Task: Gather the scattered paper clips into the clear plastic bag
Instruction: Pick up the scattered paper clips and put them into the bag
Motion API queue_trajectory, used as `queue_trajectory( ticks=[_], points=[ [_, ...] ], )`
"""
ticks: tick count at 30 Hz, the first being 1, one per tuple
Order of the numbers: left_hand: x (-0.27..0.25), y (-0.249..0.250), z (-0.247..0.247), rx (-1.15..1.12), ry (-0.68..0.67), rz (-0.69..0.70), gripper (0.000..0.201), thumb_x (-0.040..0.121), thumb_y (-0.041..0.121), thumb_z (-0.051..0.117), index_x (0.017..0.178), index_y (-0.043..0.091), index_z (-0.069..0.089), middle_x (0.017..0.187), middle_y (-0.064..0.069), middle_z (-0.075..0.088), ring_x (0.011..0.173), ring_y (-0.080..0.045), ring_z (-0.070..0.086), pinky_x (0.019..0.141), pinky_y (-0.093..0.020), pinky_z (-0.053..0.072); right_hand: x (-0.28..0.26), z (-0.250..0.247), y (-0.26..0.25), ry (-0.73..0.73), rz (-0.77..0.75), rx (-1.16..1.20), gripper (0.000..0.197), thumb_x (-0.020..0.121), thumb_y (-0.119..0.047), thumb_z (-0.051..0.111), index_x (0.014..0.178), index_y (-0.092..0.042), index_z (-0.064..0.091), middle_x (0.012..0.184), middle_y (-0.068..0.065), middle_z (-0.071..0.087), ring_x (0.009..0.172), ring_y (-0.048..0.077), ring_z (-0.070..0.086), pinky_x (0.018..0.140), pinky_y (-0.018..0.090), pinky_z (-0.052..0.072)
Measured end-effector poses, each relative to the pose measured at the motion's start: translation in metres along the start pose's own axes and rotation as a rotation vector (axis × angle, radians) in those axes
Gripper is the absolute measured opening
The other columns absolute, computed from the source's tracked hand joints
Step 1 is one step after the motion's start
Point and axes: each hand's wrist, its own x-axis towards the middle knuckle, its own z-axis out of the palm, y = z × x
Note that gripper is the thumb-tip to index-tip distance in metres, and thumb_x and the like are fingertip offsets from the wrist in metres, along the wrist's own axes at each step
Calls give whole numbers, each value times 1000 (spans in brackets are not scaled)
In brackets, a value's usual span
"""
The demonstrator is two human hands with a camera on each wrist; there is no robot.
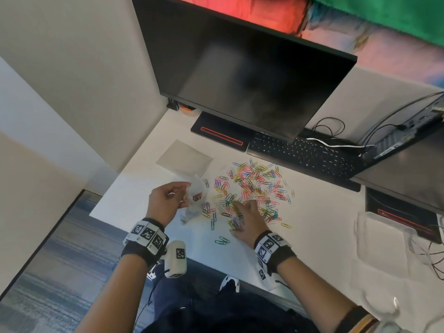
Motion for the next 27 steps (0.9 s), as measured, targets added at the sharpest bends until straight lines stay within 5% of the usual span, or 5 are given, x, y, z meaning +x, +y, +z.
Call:
queue_trajectory(
  ticks=[5,12,18,22,27],
  points=[
    [2,2,5,15,-18,-1,21,96,6,57,101,16,75,99,-14,74,82,-24,73,77,-38,62,0,3,2,-15,-180,-403,55,90,-33,58,142,-29,41,149,6,33,131,32,34,100,45,46],
    [0,2,13,28,-33,-1,23,95,5,57,100,16,76,94,-8,76,75,-17,73,79,-43,62,10,2,12,-16,-242,-400,34,94,1,47,121,-9,65,106,8,62,94,23,57,84,29,49],
    [-5,4,23,65,-65,-4,19,95,12,61,97,20,77,88,-3,75,68,-15,71,75,-39,62,19,-35,17,101,148,187,18,82,-16,75,99,-15,77,91,1,75,70,8,64,63,4,46],
    [-15,10,35,81,-109,11,14,94,8,62,98,12,75,79,-9,70,66,-25,69,58,-19,57,16,-59,11,43,265,588,21,76,-15,80,97,-15,77,88,2,77,75,14,73,75,28,60],
    [-17,8,48,48,-135,-36,11,92,6,64,96,7,74,80,-21,70,66,-29,70,63,-33,62,16,-76,-31,-175,137,918,29,80,-5,74,108,-2,70,96,11,75,86,24,73,76,26,59]
  ],
)
